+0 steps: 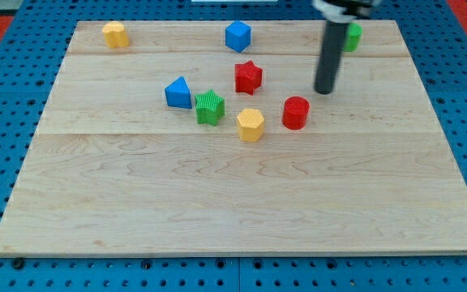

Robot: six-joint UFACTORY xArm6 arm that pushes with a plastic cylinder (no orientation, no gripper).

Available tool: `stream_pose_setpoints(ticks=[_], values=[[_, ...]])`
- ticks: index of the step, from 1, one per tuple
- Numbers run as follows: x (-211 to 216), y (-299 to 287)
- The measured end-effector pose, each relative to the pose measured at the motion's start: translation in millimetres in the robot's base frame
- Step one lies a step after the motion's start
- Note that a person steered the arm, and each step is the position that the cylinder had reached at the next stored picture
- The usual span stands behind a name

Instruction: Place the red circle at the center left of the board

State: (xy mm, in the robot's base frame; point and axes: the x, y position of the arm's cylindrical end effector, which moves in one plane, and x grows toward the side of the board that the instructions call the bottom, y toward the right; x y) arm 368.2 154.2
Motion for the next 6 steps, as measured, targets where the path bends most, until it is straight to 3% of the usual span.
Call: stream_pose_setpoints(ticks=[2,3,6], values=[[61.7,-143.4],[104.8,-182.3],[157.3,-143.7]])
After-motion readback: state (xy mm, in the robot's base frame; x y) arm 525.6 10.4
